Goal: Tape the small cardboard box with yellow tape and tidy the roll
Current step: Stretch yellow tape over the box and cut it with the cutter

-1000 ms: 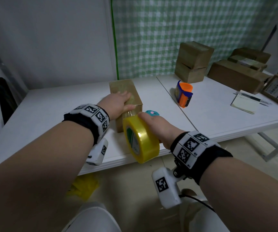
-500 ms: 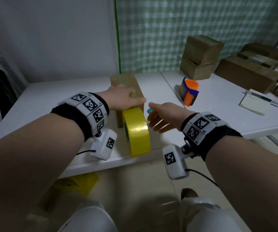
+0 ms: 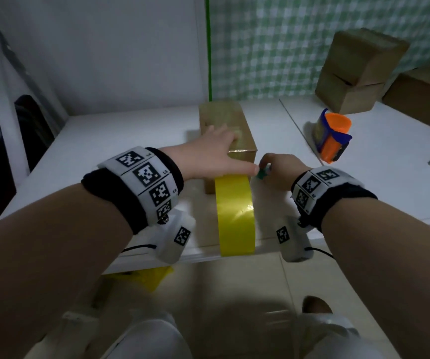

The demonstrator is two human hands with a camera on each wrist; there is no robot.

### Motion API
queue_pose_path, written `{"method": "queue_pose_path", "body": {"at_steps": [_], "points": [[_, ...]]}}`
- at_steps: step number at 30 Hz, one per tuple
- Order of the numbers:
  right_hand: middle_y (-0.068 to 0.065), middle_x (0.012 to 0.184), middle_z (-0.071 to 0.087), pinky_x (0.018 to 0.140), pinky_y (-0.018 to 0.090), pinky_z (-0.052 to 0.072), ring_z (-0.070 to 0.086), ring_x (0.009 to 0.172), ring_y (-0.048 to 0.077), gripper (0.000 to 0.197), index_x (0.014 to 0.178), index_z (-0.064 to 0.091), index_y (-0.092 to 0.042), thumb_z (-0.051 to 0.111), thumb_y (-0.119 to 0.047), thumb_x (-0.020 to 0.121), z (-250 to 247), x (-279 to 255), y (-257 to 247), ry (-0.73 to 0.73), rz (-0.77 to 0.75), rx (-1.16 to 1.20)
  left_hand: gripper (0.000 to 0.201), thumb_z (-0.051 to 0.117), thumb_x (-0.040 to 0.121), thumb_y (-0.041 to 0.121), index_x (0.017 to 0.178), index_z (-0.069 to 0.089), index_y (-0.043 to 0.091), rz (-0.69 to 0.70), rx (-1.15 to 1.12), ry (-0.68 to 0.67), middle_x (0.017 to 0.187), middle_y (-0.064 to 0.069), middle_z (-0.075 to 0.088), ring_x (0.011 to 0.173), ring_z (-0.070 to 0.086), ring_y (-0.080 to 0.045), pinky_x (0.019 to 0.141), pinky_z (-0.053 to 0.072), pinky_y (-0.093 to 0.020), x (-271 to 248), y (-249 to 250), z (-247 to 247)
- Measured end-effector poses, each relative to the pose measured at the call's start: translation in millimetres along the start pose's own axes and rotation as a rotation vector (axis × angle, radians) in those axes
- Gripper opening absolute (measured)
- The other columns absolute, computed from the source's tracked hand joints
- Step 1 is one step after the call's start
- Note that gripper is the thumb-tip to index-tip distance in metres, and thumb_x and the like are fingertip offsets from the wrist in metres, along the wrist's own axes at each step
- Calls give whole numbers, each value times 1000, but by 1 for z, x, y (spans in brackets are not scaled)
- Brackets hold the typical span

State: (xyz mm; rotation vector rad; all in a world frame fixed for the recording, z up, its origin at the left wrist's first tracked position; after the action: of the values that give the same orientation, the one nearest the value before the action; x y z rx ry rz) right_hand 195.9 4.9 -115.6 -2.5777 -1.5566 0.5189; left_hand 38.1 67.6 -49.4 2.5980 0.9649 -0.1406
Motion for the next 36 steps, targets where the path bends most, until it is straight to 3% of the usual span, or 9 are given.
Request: {"method": "queue_pose_path", "body": {"at_steps": [6,9,12,16,18,22,28,32,36], "points": [[17,118,59,76,34,45,58,107,34,39,126,50,-8,56,-21,90,1,-11,6,-29,67,80,93,53,79,64,152,14,20,72,27,-86,162,-4,3,149,-2,-28,121,10,-43,2,12,-2],[15,101,57,61,30,43,55,89,30,33,121,56,-3,51,-12,90,-3,-20,11,-52,104,19,93,53,80,63,152,10,23,100,37,-106,162,-2,-4,149,-3,-21,122,7,-37,3,17,-3],[18,113,63,70,29,41,58,103,34,28,115,57,-3,51,-12,90,-17,-31,19,168,127,128,103,52,65,79,149,23,29,62,8,-51,160,-6,10,146,18,-26,118,24,-40,2,13,-4],[15,103,60,79,40,52,60,98,33,28,115,52,-4,54,-15,88,-40,-42,13,424,71,374,80,51,73,74,138,37,29,-35,33,31,128,-10,48,108,53,-24,90,47,-32,-14,20,-11],[8,92,53,71,39,51,58,88,29,25,112,50,-7,53,-16,90,-46,-47,3,501,9,421,75,51,76,70,138,35,30,-65,-40,-93,118,-6,61,90,62,-19,74,54,-30,-21,22,-12],[5,85,54,57,29,38,54,73,25,22,113,50,-14,45,-11,92,-50,-55,-5,616,-84,459,82,68,71,59,140,29,37,-117,-290,-232,120,-3,62,100,64,-27,81,57,-41,-31,23,-10],[13,117,62,88,26,40,56,110,28,35,108,72,-13,43,-2,91,-56,-64,-10,577,-190,364,51,73,70,34,116,57,21,-40,-221,-91,102,-4,66,88,65,-20,78,59,-36,-28,36,-11],[11,129,58,102,33,40,54,120,27,37,128,62,-16,55,-24,93,-49,-68,-16,427,-242,186,38,69,71,28,107,61,20,32,-141,-39,86,-1,61,81,59,-21,60,47,-28,-28,36,-12],[12,133,55,104,36,40,51,124,30,44,134,56,-20,55,-31,92,-45,-60,-23,390,-217,132,54,69,73,28,125,58,17,20,-88,19,109,-7,64,95,61,-24,75,53,-35,-29,27,-15]]}}
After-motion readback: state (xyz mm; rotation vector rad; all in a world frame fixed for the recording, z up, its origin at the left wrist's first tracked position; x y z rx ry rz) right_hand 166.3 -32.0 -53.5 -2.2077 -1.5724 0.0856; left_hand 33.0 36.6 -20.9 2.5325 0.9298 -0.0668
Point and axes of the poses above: each hand's wrist, its own x-axis towards the middle knuckle, its own z-axis out of the palm, y = z × x, the point moved 1 cm from there along x, towards the middle knuckle
